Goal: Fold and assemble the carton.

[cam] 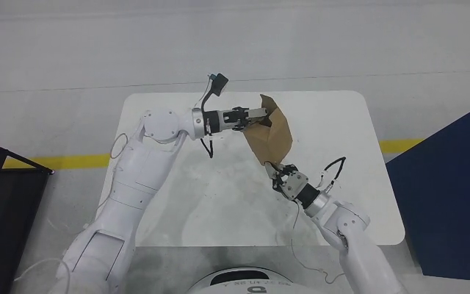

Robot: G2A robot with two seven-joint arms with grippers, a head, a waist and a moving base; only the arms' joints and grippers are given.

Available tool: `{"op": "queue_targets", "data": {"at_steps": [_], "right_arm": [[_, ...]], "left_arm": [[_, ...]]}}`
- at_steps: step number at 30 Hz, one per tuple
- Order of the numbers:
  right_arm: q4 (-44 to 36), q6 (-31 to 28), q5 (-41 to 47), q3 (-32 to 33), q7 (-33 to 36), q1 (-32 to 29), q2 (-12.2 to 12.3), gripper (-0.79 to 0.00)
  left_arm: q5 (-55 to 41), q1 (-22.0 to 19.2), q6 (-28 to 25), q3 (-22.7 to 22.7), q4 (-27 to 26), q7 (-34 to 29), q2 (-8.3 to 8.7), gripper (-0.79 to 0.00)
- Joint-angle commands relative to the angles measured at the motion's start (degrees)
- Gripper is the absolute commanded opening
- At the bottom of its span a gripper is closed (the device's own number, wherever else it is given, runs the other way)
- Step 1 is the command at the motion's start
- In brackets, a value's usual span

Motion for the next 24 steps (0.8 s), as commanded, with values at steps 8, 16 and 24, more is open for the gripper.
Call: {"op": "queue_targets", "data": {"at_steps": [8,16,24], "right_arm": [[0.2,-0.4,0.0,-0.6,-0.7,0.6,0.1,-0.785],[0.5,-0.7,0.5,-1.3,-0.8,1.0,0.2,-0.785],[0.4,-1.5,0.3,-1.5,-0.6,0.8,0.4,-0.785]], "left_arm": [[1.7,-1.5,-0.1,0.2,1.3,-2.4,0.67,-0.400],[1.0,-2.6,-0.3,-0.1,1.1,-2.4,1.09,-0.283],[2.5,-2.3,-0.8,-2.9,0.6,-1.9,2.25,0.000]]}}
